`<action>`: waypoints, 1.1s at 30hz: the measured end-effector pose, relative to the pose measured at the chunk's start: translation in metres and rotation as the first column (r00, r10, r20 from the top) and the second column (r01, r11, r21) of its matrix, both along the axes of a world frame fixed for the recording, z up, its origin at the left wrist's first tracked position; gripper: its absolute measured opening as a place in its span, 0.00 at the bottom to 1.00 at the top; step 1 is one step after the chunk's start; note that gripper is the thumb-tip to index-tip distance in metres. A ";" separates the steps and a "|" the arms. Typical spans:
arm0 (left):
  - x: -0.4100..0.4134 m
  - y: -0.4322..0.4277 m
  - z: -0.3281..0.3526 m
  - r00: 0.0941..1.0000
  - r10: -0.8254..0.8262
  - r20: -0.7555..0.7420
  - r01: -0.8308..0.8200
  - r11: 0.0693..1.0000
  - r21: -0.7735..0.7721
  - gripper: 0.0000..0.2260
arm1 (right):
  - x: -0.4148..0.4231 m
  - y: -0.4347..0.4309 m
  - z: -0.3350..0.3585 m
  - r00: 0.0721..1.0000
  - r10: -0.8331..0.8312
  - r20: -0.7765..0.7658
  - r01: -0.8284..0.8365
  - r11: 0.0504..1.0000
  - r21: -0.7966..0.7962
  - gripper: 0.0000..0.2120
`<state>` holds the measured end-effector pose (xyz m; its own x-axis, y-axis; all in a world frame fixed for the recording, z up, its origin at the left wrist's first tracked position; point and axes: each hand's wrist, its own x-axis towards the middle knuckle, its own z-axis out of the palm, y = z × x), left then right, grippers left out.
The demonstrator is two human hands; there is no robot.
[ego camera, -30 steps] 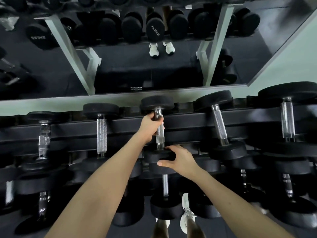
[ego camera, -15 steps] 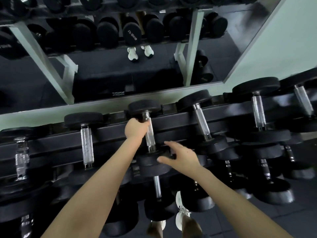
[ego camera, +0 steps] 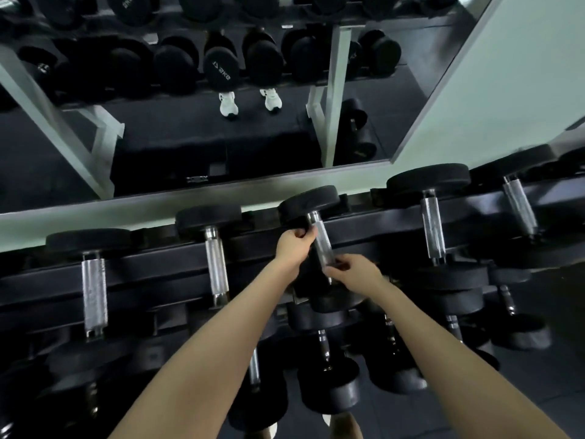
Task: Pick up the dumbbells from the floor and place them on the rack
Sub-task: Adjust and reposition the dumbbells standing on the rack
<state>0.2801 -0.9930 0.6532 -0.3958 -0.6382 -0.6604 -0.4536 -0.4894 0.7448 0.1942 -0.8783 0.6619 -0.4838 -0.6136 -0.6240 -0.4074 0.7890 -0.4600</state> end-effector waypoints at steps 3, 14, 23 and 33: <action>-0.022 0.002 -0.001 0.987 0.154 -0.034 -0.151 0.985 0.085 0.14 | -0.002 0.001 -0.007 0.993 -0.057 0.103 0.060 0.998 -0.025 0.21; -0.040 0.014 -0.003 0.975 0.220 -0.018 -0.220 0.975 -0.009 0.04 | 0.002 0.010 -0.020 0.953 -0.220 0.208 0.235 0.971 -0.052 0.15; -0.042 0.014 0.002 0.978 0.209 -0.001 -0.209 0.978 0.010 0.06 | 0.002 0.009 -0.025 0.933 -0.263 0.246 0.289 0.954 -0.076 0.13; -0.040 0.018 0.007 0.985 0.171 -0.010 -0.171 0.985 -0.010 0.03 | 0.002 0.011 -0.018 0.942 -0.242 0.234 0.269 0.958 -0.095 0.12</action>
<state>0.2401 -0.9753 0.6605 -0.2859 -0.7041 -0.6500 -0.3571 -0.5511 0.7541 0.1962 -0.8678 0.6442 -0.4956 -0.5660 -0.6588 -0.0789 0.7847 -0.6149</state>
